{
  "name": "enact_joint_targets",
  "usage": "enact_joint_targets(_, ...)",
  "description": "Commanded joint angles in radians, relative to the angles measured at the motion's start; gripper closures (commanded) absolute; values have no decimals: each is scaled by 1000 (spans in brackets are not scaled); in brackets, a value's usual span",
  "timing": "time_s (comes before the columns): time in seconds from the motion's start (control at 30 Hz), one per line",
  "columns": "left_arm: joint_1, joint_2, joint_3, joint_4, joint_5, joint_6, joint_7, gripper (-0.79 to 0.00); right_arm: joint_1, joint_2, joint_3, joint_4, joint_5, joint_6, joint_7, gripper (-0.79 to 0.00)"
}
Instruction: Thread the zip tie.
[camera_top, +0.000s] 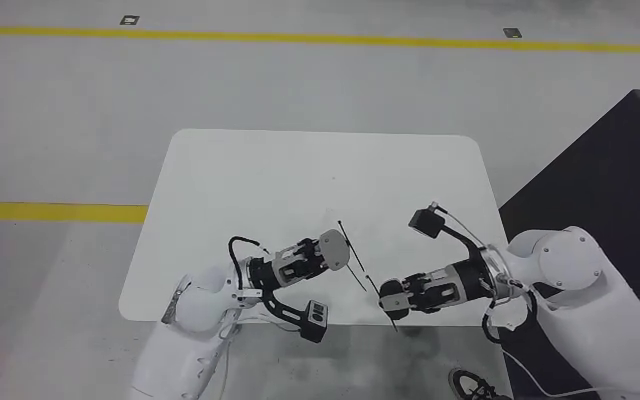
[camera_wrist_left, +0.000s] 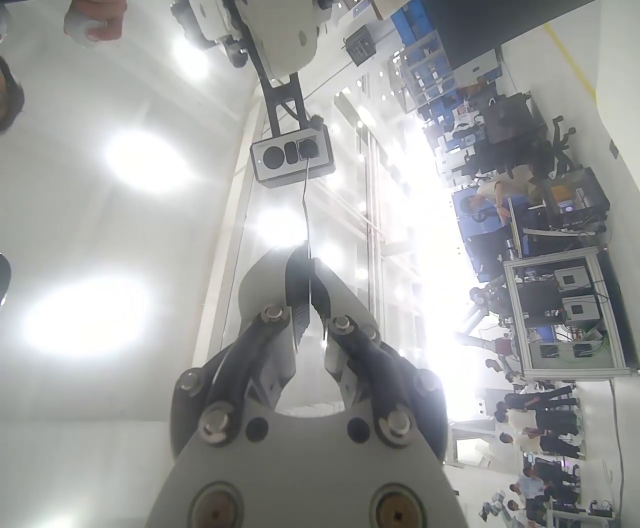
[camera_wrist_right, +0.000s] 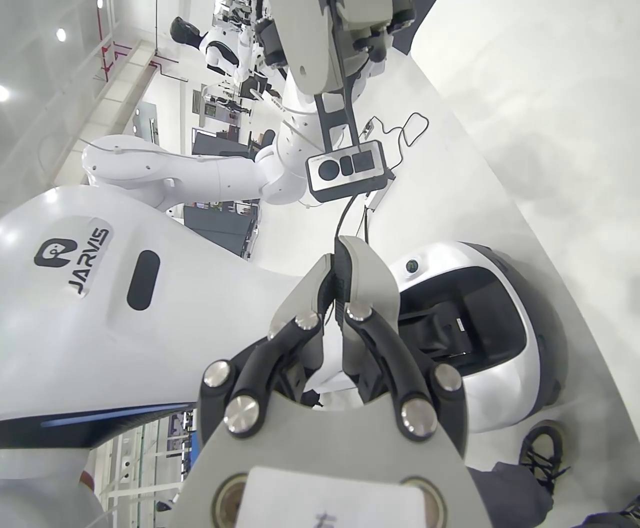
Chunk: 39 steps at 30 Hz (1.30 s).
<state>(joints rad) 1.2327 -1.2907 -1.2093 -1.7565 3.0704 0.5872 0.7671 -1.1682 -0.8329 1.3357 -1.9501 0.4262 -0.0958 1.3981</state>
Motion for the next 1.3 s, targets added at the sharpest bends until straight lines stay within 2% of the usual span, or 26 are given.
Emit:
enact_joint_targets(0.0,-2,3,3,1,1,12,2,0,4,0,-3,0,-1,-1,-2,0)
enact_joint_targets(1.27,-21,46,46,5,1,10,-27,0,6,9,5,-5,11,-11,-3,0)
